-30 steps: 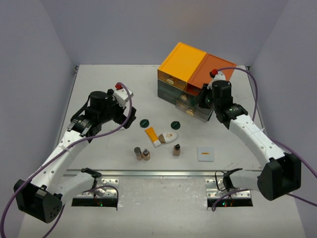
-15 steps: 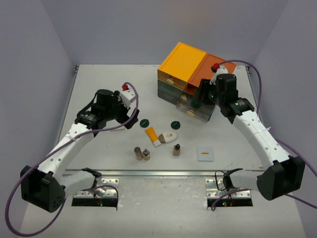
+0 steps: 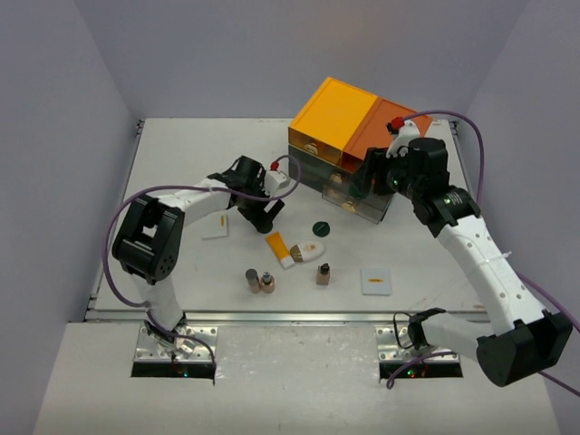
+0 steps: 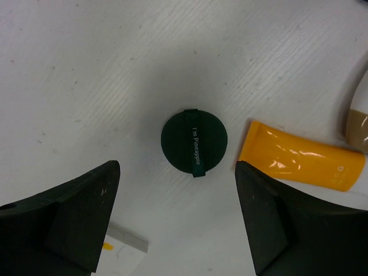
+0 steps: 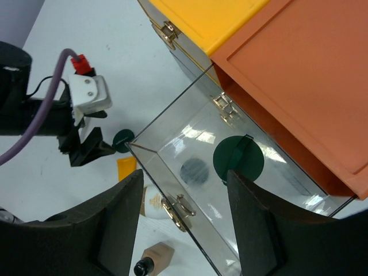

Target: Organize the makeup

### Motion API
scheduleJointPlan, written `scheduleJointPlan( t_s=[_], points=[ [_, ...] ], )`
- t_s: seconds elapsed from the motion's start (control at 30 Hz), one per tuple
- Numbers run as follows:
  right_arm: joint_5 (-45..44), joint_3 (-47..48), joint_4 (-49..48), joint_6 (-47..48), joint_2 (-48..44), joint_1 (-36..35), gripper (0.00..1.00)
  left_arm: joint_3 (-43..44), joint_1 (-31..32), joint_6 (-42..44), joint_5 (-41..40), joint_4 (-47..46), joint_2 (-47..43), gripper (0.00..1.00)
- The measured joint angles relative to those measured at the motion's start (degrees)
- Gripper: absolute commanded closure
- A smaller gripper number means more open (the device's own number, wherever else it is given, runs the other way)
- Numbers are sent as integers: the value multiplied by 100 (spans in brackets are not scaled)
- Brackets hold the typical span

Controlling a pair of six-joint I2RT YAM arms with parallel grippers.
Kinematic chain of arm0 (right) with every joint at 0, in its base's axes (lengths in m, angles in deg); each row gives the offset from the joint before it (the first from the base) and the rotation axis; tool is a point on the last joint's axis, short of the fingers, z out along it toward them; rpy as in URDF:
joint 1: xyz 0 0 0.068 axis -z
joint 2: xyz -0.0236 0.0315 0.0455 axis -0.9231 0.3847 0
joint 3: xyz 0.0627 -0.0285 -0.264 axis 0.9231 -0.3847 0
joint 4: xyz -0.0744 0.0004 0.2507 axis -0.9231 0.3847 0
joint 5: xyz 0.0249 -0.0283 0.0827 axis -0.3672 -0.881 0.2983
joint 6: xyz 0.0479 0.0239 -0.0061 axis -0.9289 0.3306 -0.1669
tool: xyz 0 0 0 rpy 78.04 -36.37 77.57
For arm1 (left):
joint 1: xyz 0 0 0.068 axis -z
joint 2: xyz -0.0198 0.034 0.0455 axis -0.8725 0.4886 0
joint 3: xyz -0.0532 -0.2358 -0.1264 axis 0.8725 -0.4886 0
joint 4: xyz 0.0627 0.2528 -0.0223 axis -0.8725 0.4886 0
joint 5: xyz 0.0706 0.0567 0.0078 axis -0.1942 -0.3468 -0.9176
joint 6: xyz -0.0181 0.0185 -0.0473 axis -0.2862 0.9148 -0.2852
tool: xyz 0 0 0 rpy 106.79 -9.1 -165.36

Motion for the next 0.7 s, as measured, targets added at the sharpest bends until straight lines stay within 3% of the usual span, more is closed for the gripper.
scheduleJointPlan(
  t_s=[0.1,0.47,0.53,0.63,0.7],
  points=[
    [78,-100,-42,3,-148,0,39,174,66,21,-40,-61,342,22],
    [251,-415,-119,29,-348,0,39,437,219,-13,-587,-224,877,42],
    [253,-443,-139,34,-349,0,39,453,218,-39,-586,-234,931,57],
    [253,-482,-173,42,-350,0,39,481,220,-83,-565,-233,969,88],
    [253,-491,-188,43,-350,0,39,484,230,-86,-501,-217,981,98]
  ],
)
